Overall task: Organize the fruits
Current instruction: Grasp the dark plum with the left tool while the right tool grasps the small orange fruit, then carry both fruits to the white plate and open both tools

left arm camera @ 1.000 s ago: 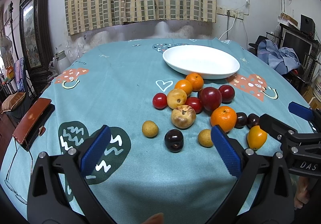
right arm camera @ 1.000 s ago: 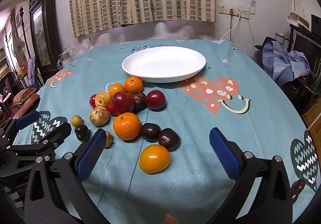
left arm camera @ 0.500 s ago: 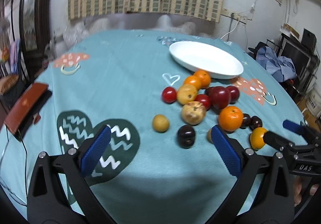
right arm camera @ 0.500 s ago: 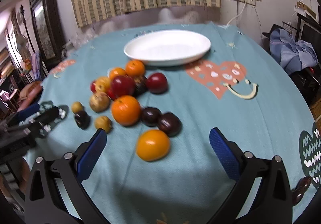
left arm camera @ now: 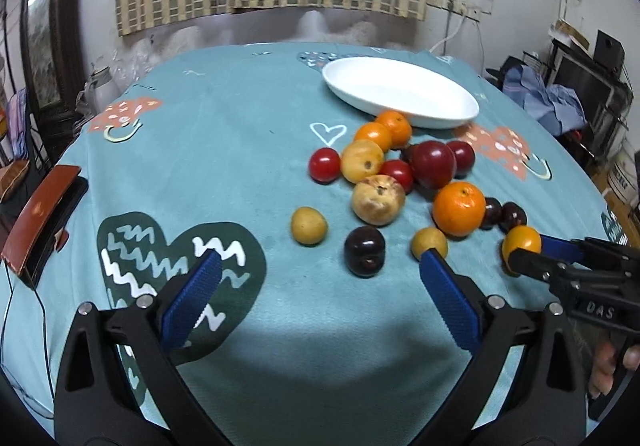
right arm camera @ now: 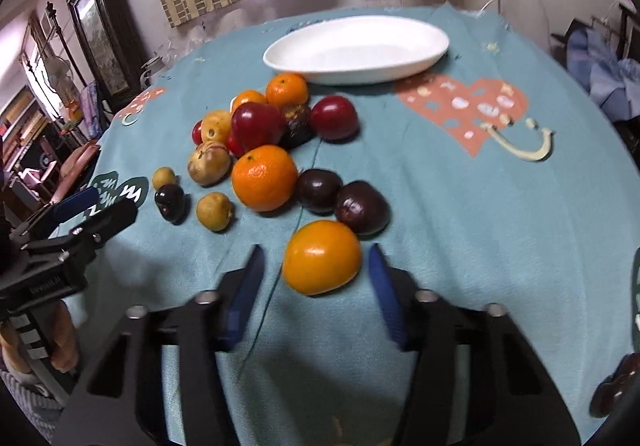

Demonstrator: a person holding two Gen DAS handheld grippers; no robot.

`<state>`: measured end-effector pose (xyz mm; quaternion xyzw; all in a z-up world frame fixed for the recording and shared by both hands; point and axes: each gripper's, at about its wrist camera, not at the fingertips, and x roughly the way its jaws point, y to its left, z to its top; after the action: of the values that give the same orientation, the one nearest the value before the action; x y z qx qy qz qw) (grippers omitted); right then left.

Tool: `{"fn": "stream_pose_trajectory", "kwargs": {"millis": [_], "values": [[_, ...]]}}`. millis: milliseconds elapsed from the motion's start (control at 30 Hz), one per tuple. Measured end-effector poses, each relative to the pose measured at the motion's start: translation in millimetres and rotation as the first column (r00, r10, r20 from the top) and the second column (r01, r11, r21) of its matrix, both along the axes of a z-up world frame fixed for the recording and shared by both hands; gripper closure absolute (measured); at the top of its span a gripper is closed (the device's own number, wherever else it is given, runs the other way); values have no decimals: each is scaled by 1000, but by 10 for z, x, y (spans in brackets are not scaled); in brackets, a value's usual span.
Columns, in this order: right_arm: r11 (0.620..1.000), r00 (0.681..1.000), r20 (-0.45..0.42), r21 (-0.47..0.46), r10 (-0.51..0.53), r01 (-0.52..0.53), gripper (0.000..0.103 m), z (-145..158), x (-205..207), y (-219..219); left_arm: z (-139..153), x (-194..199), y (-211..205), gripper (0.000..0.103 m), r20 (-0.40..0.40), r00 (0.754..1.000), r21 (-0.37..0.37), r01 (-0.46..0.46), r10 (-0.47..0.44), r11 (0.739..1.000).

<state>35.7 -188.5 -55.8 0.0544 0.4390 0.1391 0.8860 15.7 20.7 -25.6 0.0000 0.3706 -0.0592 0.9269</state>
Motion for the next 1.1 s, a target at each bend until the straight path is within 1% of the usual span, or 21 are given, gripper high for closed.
{"fn": "stream_pose_trajectory", "kwargs": {"millis": [67,167,200,233,267,333,367,467,600,633,667,700,767,800,1000,1100], "values": [[1000,1000,-12,16,5,-5,61,-16,14,-13,-11,32,-4,7,-12,1000,-4,16,-16,1000],[999,999,-28,34,18,-17,62,-45,34,-14,-26,139,9,12,-35,999,8,34,-34,999],[999,999,-32,40,20,-18,62,-51,36,-21,-35,187,22,20,-47,998,9,46,-46,999],[999,999,-33,43,21,-19,62,-55,39,-22,-50,216,18,31,-56,997,4,59,-59,998],[999,999,-36,47,21,-20,62,-60,41,-28,-73,247,15,38,-74,994,-9,85,-85,996],[998,999,-40,52,25,-22,62,-67,47,-26,-127,256,-10,45,-94,990,-22,107,-109,994],[998,999,-44,54,28,-25,62,-71,49,-24,-143,247,-42,46,-101,987,-24,123,-125,992],[998,998,-47,53,29,-27,62,-71,52,-22,-102,206,-160,46,-70,983,-12,171,-172,985],[998,998,-47,53,29,-27,62,-68,49,-21,-195,314,-275,46,-103,977,14,187,-185,982],[998,998,-47,54,29,-27,62,-68,49,-22,-232,346,-295,48,-121,974,11,195,-192,981],[998,998,-47,55,29,-26,62,-68,49,-24,-253,357,-308,57,-132,970,2,205,-203,979],[998,999,-46,56,28,-25,63,-68,49,-27,-263,357,-314,60,-135,969,2,209,-207,978],[998,998,-45,61,32,-29,64,-67,49,-30,-253,346,-313,71,-119,972,14,208,-205,978],[998,998,-45,62,34,-31,65,-67,47,-28,-245,351,-306,74,-113,972,11,207,-204,978],[997,999,-13,66,44,-43,65,-27,-5,-13,-235,309,-288,74,-107,969,-9,221,-220,975],[997,998,10,60,57,-57,65,7,-30,7,-160,240,-252,74,-78,969,-45,230,-233,972]]}}
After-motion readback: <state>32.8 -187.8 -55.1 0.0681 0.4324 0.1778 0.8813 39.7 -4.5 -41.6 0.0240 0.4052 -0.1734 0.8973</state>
